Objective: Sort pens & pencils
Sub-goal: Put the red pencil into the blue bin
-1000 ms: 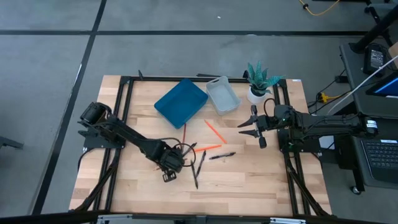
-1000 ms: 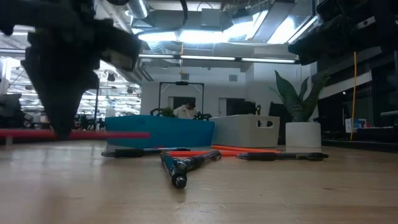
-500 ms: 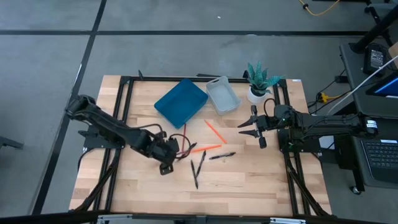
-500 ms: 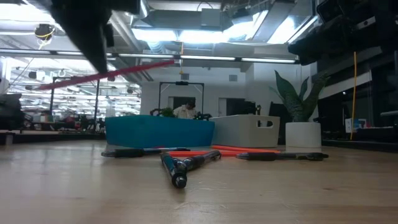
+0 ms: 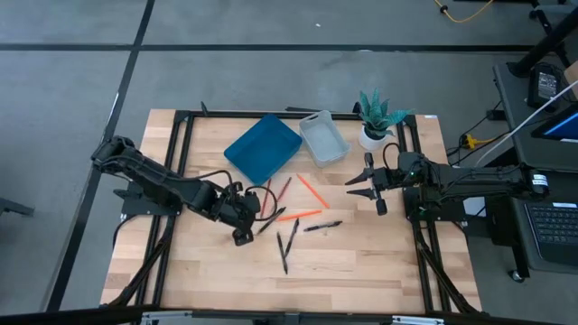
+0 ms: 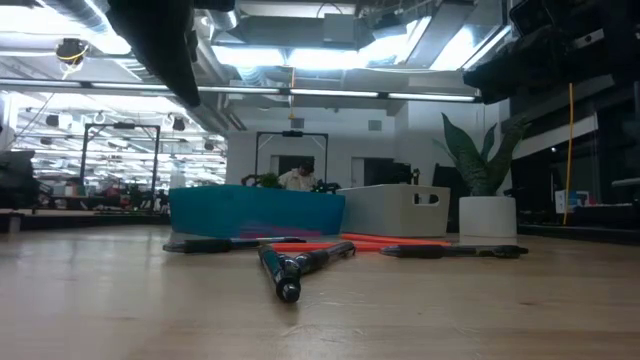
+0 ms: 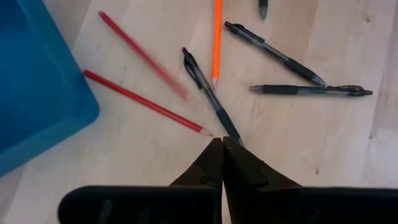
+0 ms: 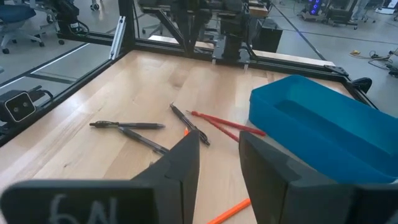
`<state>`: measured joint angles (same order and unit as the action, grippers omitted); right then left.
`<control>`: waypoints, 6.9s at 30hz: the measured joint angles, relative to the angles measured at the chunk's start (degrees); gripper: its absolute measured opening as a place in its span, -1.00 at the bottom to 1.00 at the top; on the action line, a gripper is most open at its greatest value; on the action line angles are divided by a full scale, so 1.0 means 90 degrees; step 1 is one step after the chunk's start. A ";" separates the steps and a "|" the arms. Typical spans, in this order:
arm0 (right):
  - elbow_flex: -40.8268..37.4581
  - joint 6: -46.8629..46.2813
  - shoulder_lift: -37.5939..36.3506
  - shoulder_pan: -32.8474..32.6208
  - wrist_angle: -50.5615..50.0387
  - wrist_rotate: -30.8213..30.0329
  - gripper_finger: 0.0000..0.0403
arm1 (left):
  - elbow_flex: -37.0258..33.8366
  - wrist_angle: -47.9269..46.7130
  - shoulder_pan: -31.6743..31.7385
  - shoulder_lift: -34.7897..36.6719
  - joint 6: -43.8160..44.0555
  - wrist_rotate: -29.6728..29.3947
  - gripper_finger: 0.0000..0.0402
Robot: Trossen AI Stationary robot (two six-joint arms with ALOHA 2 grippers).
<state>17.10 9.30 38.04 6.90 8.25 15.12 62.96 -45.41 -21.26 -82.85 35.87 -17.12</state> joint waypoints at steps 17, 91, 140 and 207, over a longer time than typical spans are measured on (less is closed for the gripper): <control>0.0000 -0.0167 0.0001 0.0000 -0.0130 -0.0678 -0.43 | 0.0002 0.0812 0.1307 -0.1056 -0.0189 0.0211 -0.73; 0.0010 0.0005 0.0012 0.0025 -0.0513 -0.1235 -0.43 | 0.2905 -0.0012 0.2531 -0.3480 0.0122 0.1655 -0.49; -0.0002 0.0022 0.0017 0.0024 -0.0804 -0.1222 -0.43 | 0.2897 0.0239 0.2512 -0.4355 0.0501 0.2188 -0.49; 0.0007 0.0002 0.0010 0.0022 -0.0916 -0.1227 -0.43 | 0.3424 -0.1328 0.2851 -0.4639 0.0166 0.1372 -0.49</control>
<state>17.17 9.32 38.13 7.09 0.00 4.08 93.78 -57.36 4.40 -124.60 37.36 -4.78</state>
